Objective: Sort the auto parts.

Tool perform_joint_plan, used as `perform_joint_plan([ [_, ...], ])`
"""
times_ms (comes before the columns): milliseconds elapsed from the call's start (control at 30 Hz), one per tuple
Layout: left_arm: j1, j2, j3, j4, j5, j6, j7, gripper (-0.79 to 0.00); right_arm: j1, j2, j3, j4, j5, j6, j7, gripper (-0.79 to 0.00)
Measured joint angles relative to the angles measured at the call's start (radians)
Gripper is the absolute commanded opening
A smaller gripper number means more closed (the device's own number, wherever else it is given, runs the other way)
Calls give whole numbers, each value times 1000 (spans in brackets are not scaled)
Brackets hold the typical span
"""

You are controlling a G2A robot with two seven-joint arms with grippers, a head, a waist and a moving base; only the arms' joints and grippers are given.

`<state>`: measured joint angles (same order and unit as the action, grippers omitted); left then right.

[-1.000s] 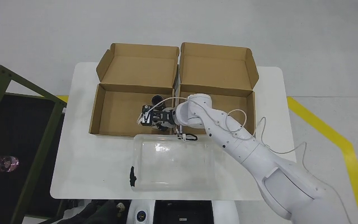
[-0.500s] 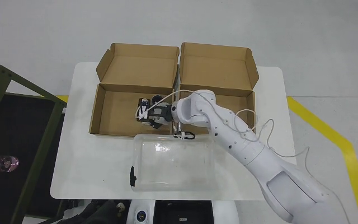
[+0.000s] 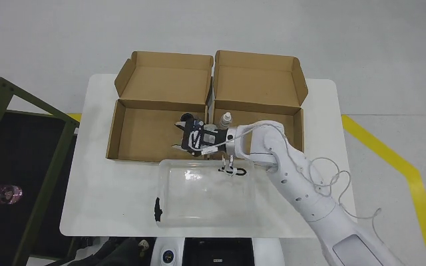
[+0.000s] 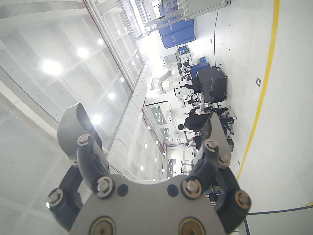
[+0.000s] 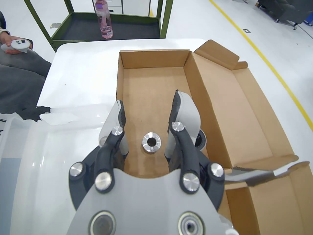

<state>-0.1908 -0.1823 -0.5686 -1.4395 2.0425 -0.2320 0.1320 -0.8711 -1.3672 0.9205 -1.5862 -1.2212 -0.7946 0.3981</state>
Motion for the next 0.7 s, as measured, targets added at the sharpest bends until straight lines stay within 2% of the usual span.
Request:
perform_joint_plan([
  [167,0,0,0,0,0,0,0,0,-115,37,110,-103,-33,-35,2,-428],
  [333,0,0,0,0,0,0,0,0,-238,69,232,-204,-71,-27,-38,-422],
  [700,0,0,0,0,0,0,0,0,-486,111,454,-329,-174,74,-248,-397],
])
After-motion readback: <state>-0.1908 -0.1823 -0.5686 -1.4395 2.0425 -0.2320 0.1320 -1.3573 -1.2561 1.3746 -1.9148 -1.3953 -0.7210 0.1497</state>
